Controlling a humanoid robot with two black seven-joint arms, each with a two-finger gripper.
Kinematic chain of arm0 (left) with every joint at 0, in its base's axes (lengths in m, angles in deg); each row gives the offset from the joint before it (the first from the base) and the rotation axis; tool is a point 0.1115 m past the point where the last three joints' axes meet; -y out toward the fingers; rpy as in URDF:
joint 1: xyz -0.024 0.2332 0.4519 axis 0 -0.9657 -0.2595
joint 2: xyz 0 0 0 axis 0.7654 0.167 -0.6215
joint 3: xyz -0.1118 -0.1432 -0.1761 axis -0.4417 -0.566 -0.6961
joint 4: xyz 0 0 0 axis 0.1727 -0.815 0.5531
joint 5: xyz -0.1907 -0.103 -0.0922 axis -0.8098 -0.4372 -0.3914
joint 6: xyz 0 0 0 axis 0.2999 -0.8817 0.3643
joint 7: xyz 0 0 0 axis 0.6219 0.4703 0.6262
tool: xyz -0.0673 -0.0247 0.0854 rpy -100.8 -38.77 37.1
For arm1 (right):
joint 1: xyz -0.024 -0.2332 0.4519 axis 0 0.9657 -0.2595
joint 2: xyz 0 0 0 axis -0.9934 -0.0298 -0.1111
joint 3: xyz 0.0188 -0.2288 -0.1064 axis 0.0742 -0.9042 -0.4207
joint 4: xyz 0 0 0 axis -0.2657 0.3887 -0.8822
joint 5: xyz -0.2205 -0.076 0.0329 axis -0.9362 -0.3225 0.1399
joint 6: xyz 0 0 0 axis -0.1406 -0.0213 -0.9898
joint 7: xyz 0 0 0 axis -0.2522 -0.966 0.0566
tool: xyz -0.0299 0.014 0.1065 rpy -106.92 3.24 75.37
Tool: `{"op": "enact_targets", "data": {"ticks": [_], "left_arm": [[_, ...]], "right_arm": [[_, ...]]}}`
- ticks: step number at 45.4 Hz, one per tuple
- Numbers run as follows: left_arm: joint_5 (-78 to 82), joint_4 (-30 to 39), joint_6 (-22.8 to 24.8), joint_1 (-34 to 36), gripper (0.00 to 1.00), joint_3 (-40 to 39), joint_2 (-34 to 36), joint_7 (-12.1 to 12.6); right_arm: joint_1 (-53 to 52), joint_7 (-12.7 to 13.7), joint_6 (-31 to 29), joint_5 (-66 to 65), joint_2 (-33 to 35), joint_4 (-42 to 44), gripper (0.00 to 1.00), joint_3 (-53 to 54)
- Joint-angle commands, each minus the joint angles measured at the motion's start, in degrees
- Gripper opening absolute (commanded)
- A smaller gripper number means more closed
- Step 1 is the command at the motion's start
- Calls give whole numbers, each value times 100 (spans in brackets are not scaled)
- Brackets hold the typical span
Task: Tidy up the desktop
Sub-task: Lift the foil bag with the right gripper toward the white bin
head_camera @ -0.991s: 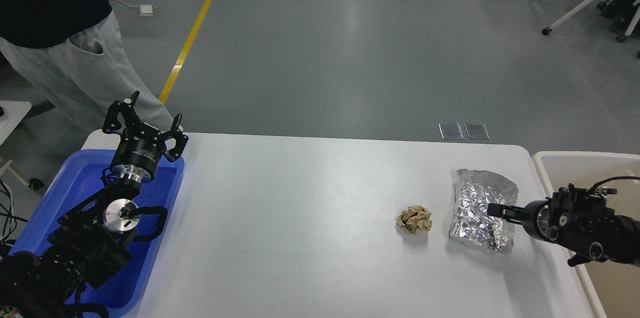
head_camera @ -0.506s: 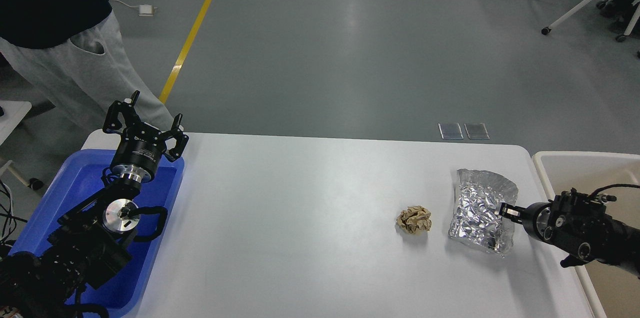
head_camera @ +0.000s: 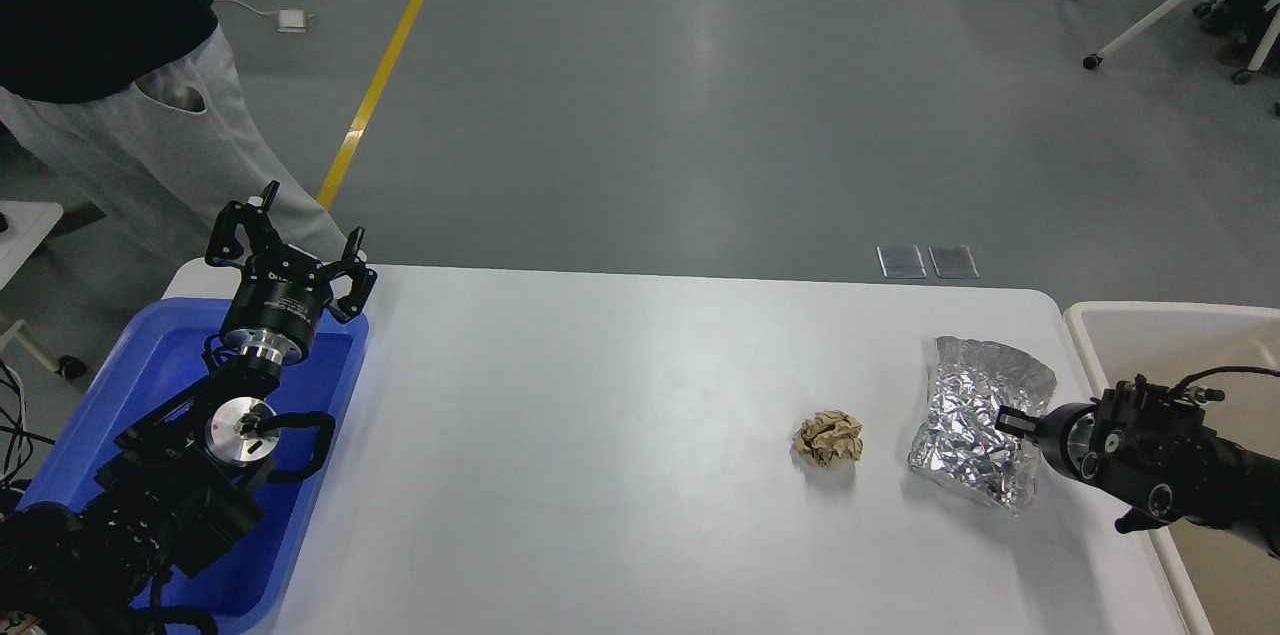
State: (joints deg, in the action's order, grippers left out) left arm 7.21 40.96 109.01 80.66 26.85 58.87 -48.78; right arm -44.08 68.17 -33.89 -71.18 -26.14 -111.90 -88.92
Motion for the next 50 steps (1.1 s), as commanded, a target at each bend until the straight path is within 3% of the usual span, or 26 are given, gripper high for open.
{"op": "enact_targets", "data": {"ticks": [1, 10, 24, 35, 50], "left_arm": [[0, 0, 7, 0, 100, 0, 0, 0], [0, 0, 7, 0, 100, 0, 0, 0], [0, 0, 7, 0, 100, 0, 0, 0], [0, 0, 7, 0, 100, 0, 0, 0], [0, 0, 7, 0, 100, 0, 0, 0]], "right_arm": [[-460, 12, -83, -14, 338, -735, 0, -69], [-1417, 4, -83, -110, 1252, -2317, 0, -640], [-2578, 4, -144, -858, 1982, -3584, 0, -1379], [-3834, 4, -926, -928, 2588, -4419, 0, -1441], [-4960, 4, -1946, -928, 2826, -4534, 0, -1362]]}}
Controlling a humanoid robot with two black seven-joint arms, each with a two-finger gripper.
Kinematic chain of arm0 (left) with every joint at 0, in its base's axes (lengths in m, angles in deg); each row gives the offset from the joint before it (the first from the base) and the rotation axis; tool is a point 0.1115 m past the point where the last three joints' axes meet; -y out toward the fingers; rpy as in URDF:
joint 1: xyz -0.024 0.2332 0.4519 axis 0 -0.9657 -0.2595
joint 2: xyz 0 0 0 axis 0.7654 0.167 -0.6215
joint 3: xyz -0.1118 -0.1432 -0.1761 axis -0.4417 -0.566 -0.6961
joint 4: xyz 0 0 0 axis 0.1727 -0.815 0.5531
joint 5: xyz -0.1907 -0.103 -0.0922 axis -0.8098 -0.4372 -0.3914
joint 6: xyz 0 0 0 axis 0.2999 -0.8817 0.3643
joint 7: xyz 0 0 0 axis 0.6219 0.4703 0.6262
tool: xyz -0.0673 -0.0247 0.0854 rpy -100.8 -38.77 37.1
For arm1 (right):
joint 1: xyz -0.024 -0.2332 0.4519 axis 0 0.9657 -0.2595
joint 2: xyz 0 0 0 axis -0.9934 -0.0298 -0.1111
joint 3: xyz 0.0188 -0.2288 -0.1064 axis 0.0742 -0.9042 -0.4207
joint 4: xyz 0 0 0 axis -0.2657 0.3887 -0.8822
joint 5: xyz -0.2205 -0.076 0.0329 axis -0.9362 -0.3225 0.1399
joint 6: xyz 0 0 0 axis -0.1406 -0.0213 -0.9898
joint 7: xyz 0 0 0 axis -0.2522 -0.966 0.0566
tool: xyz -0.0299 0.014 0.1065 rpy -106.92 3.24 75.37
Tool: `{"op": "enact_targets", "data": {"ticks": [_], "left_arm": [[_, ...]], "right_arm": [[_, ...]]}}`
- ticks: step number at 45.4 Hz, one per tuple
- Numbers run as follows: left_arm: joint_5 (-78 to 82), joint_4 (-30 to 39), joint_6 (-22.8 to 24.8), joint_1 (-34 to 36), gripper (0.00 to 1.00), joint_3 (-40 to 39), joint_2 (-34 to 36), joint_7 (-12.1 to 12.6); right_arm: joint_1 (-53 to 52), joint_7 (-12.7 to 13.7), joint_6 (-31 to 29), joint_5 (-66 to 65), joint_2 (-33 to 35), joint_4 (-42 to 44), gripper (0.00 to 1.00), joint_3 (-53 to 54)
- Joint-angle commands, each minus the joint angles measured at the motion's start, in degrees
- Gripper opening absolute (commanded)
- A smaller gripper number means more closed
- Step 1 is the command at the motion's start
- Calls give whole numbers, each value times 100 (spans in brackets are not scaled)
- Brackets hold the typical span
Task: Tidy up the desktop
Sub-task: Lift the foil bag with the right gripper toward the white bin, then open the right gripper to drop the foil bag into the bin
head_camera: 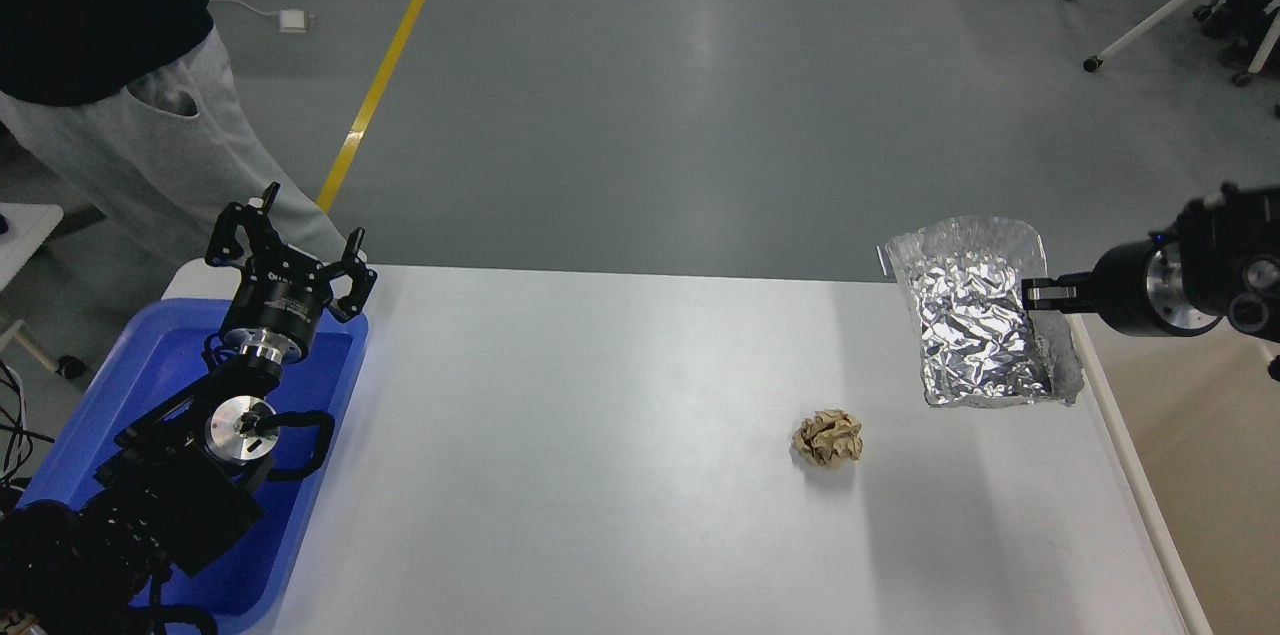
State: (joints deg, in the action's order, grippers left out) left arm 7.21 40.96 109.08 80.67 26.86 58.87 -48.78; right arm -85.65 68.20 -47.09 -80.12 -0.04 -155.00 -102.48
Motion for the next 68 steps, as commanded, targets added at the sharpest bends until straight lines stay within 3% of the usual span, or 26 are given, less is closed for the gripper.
{"op": "enact_targets", "data": {"ticks": [1, 20, 25, 34, 51, 68], "left_arm": [[0, 0, -1, -1, 100, 8, 0, 0], [0, 0, -1, -1, 100, 8, 0, 0], [0, 0, -1, -1, 100, -1, 0, 0], [0, 0, -1, -1, 100, -1, 0, 0], [0, -9, -10, -1, 100, -1, 0, 0], [0, 0, -10, -1, 100, -1, 0, 0]], "right_arm": [[-838, 1, -670, -34, 225, -224, 0, -6], [-619, 1, -644, 45, 628, -66, 0, 152], [-154, 1, -627, 54, 1217, 66, 0, 634], [1366, -8, -486, 554, 1631, 725, 0, 1996], [3590, -43, -20, 2461, 1376, 2500, 0, 3421], [4988, -105, 235, 4307, 287, 4582, 0, 3843]]}}
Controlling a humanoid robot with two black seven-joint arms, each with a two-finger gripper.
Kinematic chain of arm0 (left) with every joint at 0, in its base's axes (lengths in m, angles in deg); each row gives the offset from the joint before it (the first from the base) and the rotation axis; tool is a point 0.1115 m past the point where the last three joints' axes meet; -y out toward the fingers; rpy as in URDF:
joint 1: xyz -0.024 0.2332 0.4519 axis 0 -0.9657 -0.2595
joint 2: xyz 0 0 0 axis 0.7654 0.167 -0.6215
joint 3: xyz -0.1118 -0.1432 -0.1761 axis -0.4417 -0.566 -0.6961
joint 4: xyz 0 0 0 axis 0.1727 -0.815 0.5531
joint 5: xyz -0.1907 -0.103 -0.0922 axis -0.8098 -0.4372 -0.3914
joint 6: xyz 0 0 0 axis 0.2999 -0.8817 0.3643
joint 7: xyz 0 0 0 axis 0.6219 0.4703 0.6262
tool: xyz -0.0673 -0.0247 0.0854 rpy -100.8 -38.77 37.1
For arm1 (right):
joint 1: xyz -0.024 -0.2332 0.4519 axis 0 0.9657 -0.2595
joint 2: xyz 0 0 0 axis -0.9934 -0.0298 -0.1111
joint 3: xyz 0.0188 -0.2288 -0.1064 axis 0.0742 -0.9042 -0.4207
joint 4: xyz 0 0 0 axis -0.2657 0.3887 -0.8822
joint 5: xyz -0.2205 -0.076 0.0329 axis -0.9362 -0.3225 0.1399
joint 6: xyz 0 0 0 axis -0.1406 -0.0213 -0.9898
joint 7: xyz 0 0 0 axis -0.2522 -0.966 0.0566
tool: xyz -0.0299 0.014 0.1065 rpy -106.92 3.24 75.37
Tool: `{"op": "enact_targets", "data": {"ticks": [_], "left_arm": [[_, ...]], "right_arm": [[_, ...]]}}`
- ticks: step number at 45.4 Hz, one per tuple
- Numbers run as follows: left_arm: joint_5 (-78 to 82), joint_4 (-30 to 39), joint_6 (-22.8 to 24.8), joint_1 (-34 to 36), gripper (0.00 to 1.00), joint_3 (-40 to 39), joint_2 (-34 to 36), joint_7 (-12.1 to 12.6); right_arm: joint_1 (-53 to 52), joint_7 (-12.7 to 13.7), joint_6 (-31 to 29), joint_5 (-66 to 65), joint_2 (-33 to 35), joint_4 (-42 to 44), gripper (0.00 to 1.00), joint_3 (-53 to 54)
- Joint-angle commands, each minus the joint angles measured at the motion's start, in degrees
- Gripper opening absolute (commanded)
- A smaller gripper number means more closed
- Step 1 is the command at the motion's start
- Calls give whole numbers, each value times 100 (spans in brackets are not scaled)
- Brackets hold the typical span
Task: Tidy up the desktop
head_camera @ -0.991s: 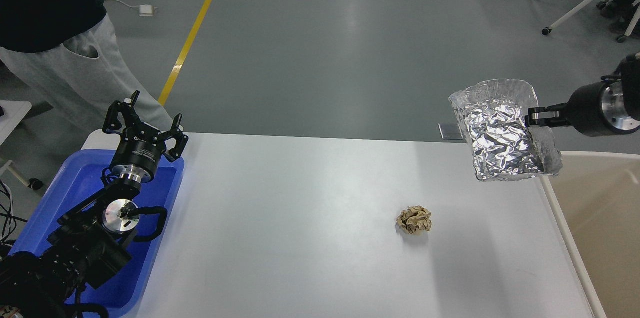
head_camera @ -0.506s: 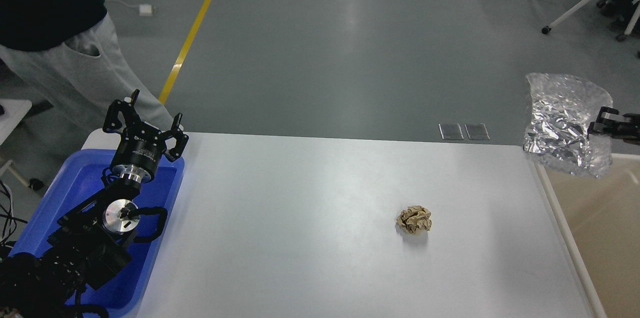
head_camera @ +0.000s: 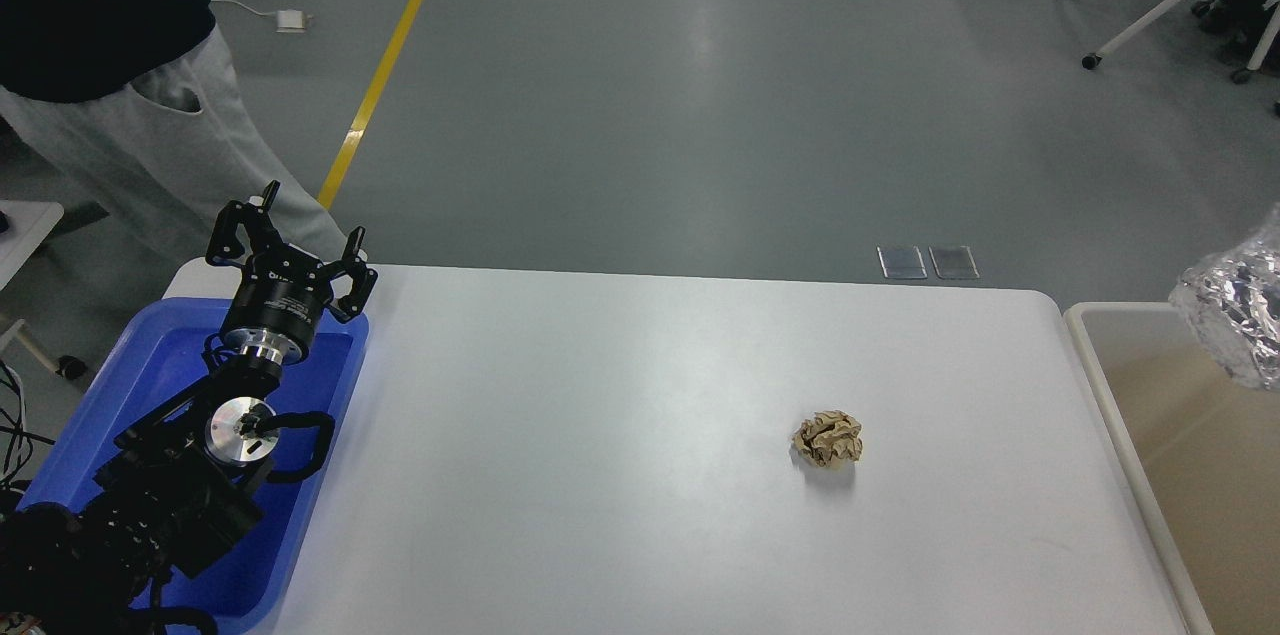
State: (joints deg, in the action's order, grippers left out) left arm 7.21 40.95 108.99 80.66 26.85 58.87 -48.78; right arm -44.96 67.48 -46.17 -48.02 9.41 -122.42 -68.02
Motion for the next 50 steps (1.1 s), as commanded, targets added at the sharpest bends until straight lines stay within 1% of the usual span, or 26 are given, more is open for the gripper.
{"op": "enact_targets", "data": {"ticks": [1, 5, 6, 10, 15, 19, 22, 27, 35, 40, 50], "left_arm": [[0, 1, 0, 0, 100, 0, 0, 0], [0, 0, 0, 0, 100, 0, 0, 0], [0, -8, 0, 0, 100, 0, 0, 0], [0, 1, 0, 0, 100, 0, 0, 0], [0, 1, 0, 0, 100, 0, 0, 0], [0, 1, 0, 0, 100, 0, 0, 0], [0, 1, 0, 0, 100, 0, 0, 0], [0, 1, 0, 0, 100, 0, 0, 0], [0, -8, 0, 9, 100, 0, 0, 0], [0, -8, 0, 0, 100, 0, 0, 0], [0, -8, 0, 0, 100, 0, 0, 0]], "right_arm": [[998, -33, 143, 1150, -771, 1482, 0, 450], [1262, -32, 143, 1238, -1298, 2211, 0, 652], [1359, -33, 143, 1238, -1578, 2605, 0, 731], [1482, -33, 134, 1238, -2037, 3345, 0, 811], [1500, -24, 169, 1238, -2626, 4119, 0, 811], [1500, -24, 397, 1247, -3021, 4612, 0, 811], [1518, -24, 608, 1247, -3215, 4718, 0, 811], [1588, -15, 933, 1238, -3303, 4701, 0, 802], [1694, -24, 1241, 1247, -3567, 4692, 0, 811], [1720, -24, 1329, 1256, -3611, 4692, 0, 820], [1711, -24, 1320, 1265, -3594, 4683, 0, 820]]}}
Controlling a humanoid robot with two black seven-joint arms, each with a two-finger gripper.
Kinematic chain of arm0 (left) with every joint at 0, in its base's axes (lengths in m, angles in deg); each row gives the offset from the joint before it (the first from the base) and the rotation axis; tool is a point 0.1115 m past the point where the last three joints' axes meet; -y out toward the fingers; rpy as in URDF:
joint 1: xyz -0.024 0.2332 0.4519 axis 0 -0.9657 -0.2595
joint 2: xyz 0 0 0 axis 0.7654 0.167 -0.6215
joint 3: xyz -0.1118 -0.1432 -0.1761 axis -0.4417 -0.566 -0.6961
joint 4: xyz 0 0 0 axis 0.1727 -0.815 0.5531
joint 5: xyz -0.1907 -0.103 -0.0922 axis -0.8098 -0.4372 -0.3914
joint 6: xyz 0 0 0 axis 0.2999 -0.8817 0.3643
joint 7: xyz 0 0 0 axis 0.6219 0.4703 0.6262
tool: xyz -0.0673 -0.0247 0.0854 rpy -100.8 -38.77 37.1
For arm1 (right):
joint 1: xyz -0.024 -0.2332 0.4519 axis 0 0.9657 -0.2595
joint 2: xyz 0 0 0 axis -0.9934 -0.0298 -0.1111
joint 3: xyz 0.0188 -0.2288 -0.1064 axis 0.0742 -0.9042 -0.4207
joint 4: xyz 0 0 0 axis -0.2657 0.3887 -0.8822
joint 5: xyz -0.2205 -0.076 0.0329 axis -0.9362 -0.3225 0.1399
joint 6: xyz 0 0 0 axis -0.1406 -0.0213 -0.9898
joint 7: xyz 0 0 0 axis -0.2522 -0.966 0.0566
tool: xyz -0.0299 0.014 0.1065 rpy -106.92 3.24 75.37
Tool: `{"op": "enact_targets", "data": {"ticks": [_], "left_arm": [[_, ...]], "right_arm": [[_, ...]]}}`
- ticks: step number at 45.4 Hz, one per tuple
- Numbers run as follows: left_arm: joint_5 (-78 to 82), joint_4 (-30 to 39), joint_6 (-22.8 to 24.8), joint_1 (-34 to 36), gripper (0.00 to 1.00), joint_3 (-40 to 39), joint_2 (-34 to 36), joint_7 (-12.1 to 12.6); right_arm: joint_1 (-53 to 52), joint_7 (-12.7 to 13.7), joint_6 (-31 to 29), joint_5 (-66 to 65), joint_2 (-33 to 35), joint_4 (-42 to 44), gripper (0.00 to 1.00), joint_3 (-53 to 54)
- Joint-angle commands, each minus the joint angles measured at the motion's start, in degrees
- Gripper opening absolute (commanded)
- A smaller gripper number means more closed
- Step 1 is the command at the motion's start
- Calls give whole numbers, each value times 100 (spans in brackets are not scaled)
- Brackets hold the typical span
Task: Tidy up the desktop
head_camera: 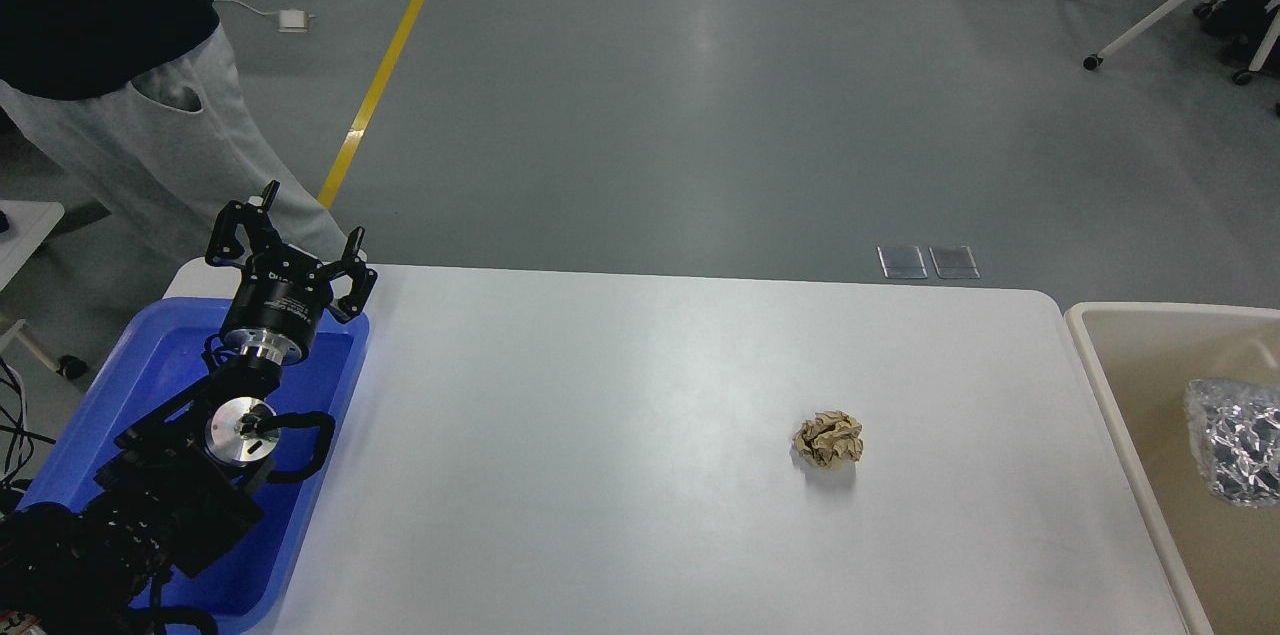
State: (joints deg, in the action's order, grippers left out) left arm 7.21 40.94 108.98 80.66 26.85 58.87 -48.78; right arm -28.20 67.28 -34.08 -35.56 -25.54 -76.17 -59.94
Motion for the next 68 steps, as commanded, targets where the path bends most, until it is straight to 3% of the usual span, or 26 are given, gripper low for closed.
{"op": "enact_targets", "data": {"ticks": [1, 8, 9, 12, 16, 17, 32, 60, 68], "left_arm": [[0, 2, 0, 0, 100, 0, 0, 0], [0, 2, 0, 0, 100, 0, 0, 0], [0, 2, 0, 9, 100, 0, 0, 0], [0, 2, 0, 0, 100, 0, 0, 0], [0, 2, 0, 9, 100, 0, 0, 0], [0, 2, 0, 0, 100, 0, 0, 0], [0, -7, 0, 9, 100, 0, 0, 0], [0, 2, 0, 9, 100, 0, 0, 0], [0, 2, 0, 9, 100, 0, 0, 0]], "right_arm": [[35, -4, 103, 36, -99, 58, 0, 11], [-9, 5, 103, 151, -108, 58, 0, 11], [-9, 14, 112, 168, -108, 58, 5, 11], [-35, 14, 120, 168, -108, 67, 32, 3], [-35, 5, 129, 168, -73, 84, 98, -33], [-44, 5, 121, 168, -73, 84, 100, -24], [-721, -4, 129, 168, 76, 137, 100, -94], [-932, -4, 15, 159, 120, 67, 100, -182], [-1213, -4, -354, 291, 550, -486, 100, 107]]}}
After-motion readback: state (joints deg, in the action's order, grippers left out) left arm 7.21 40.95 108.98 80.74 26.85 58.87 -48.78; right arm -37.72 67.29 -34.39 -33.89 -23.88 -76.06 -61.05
